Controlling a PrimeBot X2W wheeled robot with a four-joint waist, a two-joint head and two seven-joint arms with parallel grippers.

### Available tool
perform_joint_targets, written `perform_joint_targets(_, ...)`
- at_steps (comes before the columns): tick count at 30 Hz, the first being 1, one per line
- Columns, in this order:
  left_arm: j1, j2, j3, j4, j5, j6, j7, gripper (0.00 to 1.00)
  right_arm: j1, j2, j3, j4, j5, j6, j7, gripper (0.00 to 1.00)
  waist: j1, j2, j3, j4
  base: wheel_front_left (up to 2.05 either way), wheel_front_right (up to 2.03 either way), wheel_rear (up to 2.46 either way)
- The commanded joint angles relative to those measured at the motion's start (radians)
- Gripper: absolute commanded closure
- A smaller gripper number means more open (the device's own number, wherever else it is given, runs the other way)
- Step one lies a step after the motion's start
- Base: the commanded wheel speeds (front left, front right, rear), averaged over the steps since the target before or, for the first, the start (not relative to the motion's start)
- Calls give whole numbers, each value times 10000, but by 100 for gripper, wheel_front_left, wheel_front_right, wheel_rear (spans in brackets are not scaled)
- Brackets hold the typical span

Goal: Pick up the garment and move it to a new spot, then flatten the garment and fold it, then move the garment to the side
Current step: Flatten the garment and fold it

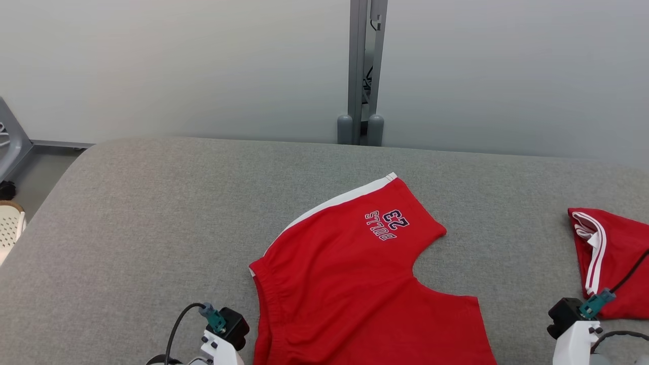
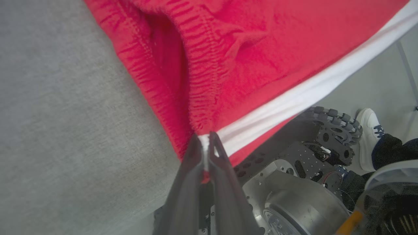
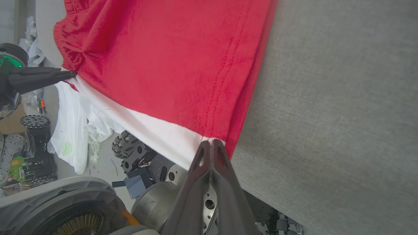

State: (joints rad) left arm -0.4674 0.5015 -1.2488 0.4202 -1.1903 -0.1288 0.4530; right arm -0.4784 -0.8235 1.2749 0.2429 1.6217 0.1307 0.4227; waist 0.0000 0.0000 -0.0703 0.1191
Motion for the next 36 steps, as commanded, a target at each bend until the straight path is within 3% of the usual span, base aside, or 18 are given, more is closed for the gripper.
perform_joint_targets(1,125,153,32,-151,-152,86,117,100,123,-116,-35,-44,29,2,-1,100,0,0,16,-3,0,0,0)
perform_joint_targets(10,18,364,678,-944,-879,693,124,100,-298,-110,-419,60,-350,2,-683,100,0,0,188,120,0,0,0)
perform_joint_targets(23,-173,543,1411,-1466,-1458,899,-120,100,-750,-22,-915,77,-755,2,-1523,100,0,0,305,382,0,0,0)
perform_joint_targets(30,-189,217,2187,-1617,-2311,994,-468,100,-1225,32,-1230,249,-1302,2,-2344,100,0,0,443,633,0,0,0)
perform_joint_targets(36,-236,-467,3054,-1417,-3737,1054,-405,100,-1976,187,-1455,651,-1737,2,-2692,100,0,0,855,953,0,0,0)
